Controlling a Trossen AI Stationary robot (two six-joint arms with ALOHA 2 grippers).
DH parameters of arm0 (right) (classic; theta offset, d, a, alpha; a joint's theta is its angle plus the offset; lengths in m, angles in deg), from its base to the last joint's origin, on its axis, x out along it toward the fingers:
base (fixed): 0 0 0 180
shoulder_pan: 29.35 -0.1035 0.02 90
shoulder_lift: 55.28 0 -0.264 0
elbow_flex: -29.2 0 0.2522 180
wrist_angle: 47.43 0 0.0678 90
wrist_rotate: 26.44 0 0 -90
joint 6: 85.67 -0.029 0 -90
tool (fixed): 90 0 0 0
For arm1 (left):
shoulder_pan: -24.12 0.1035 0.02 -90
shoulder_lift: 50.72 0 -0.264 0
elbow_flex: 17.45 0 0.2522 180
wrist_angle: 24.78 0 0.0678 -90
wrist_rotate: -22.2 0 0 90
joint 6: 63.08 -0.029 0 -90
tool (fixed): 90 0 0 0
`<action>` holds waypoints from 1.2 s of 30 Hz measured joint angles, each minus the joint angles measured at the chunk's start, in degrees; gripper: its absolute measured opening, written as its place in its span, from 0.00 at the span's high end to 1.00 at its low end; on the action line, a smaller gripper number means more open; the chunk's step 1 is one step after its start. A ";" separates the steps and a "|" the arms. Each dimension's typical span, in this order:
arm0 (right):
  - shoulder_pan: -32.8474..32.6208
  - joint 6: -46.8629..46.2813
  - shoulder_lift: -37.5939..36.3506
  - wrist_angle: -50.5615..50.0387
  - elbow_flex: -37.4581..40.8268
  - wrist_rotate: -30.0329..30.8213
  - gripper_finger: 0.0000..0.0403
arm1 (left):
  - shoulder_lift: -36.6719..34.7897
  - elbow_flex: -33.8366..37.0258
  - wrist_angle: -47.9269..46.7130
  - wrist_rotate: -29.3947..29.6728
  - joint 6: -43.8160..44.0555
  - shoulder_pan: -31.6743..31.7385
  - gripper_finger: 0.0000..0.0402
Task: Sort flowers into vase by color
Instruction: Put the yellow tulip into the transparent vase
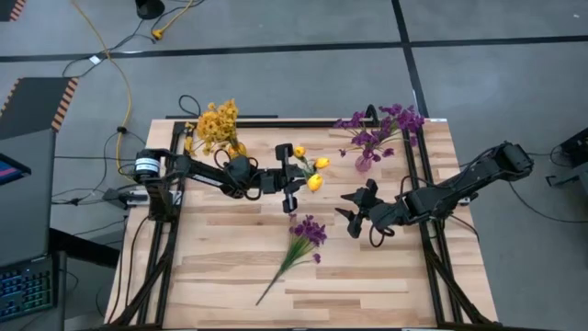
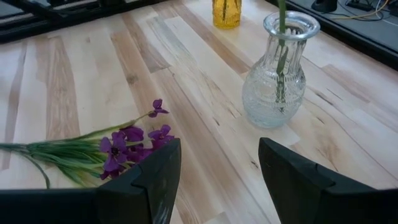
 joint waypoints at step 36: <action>0.00 0.15 0.00 0.18 0.00 -0.06 0.40 | 6.11 -2.82 -5.24 22.91 11.47 -0.25 0.81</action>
